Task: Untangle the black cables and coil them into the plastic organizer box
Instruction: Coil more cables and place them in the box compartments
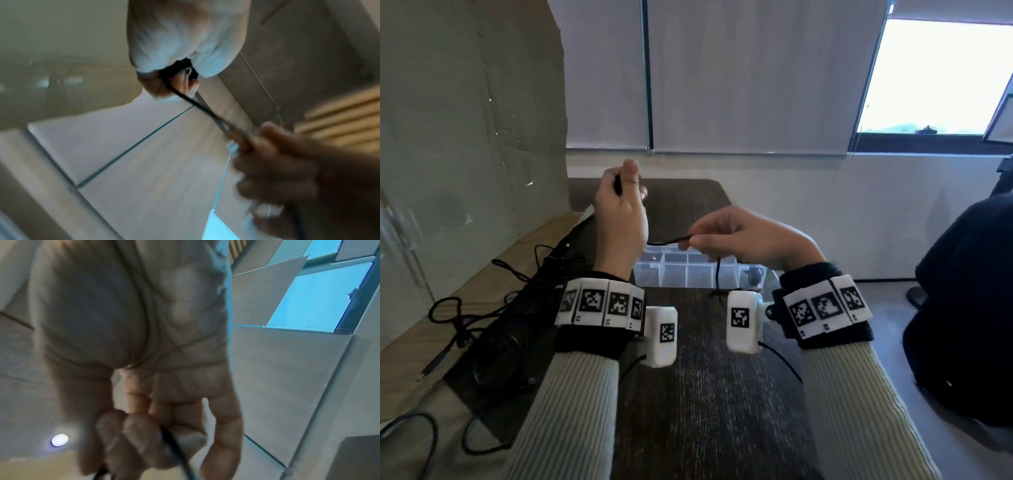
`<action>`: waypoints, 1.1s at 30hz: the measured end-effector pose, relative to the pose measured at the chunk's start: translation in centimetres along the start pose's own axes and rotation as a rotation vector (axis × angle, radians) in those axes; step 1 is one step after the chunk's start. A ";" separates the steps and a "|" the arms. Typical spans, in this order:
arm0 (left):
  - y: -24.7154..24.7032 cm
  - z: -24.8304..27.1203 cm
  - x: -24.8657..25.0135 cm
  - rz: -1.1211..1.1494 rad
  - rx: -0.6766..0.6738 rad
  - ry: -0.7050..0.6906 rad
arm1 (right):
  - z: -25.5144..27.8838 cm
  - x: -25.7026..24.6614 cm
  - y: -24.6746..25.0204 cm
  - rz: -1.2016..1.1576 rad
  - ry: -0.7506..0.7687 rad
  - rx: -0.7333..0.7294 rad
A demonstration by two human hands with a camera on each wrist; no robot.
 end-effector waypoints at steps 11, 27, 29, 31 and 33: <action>-3.9 2.4 -0.5 -0.258 -0.570 0.079 | -0.5 -0.7 3.1 0.068 0.285 0.537; -2.1 1.3 0.8 0.204 -0.300 0.282 | -1.1 2.7 3.8 -0.290 0.116 0.574; -1.3 0.7 0.7 0.298 -0.196 0.295 | -1.2 2.9 3.5 -0.221 0.099 0.575; -0.9 0.3 0.9 0.394 -0.189 0.284 | -1.4 3.0 2.9 -0.160 0.095 0.532; -0.9 0.3 1.2 0.492 -0.213 0.269 | -1.5 3.0 1.9 -0.142 0.076 0.411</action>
Point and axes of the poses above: each hand's wrist, its own z-axis away from the middle knuckle, its own y-axis out of the back of the hand, x = y × z, the point moved 5 cm from there along -z, towards the middle knuckle, and after that the axes turned 4 degrees about -z, right-handed, at the moved point
